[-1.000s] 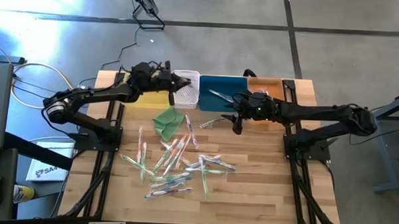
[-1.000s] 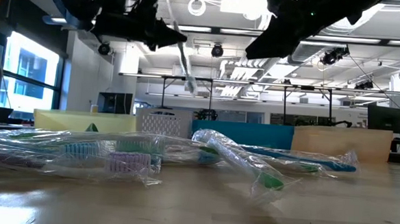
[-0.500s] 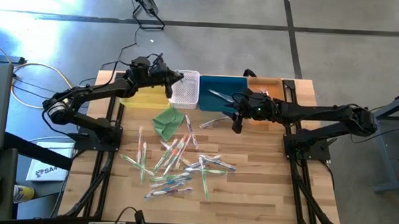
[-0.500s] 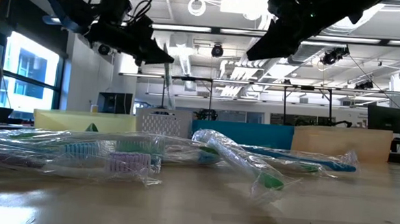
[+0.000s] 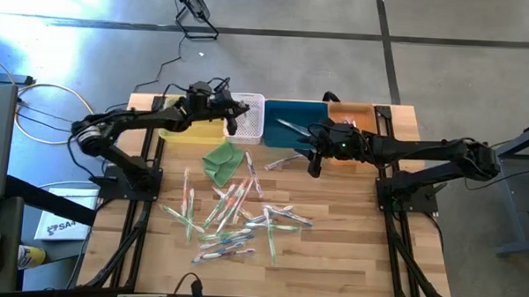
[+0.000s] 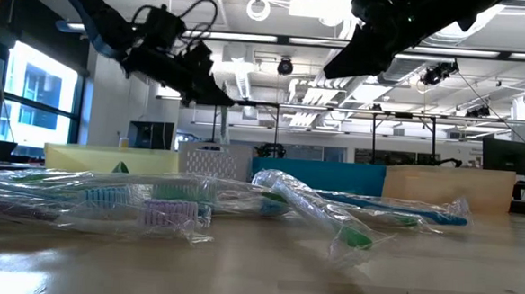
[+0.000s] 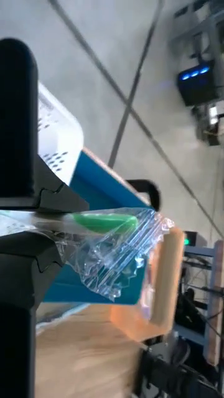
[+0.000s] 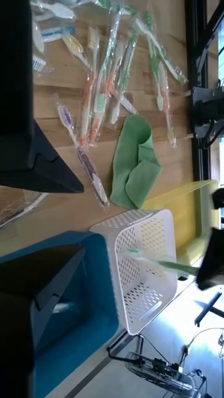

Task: Pick & Place Toothbrushes
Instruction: Put the green toothbrush into the white bin

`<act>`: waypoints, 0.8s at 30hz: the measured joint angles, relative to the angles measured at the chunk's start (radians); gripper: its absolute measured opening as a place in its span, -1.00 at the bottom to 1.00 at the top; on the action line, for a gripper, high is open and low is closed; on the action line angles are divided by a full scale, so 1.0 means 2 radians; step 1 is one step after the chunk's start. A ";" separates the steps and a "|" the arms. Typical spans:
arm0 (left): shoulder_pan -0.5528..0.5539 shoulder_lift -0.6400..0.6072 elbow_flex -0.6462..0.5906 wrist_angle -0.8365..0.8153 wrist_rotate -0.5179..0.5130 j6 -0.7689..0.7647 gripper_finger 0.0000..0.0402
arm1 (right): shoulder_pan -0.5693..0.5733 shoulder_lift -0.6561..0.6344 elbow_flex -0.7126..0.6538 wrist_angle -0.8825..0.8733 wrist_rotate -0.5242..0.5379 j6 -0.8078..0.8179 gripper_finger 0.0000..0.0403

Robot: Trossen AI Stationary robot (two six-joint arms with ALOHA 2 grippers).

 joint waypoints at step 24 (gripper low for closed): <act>0.000 0.049 0.000 0.027 -0.052 -0.046 -0.29 | 0.000 0.000 0.000 0.000 0.000 0.000 -0.32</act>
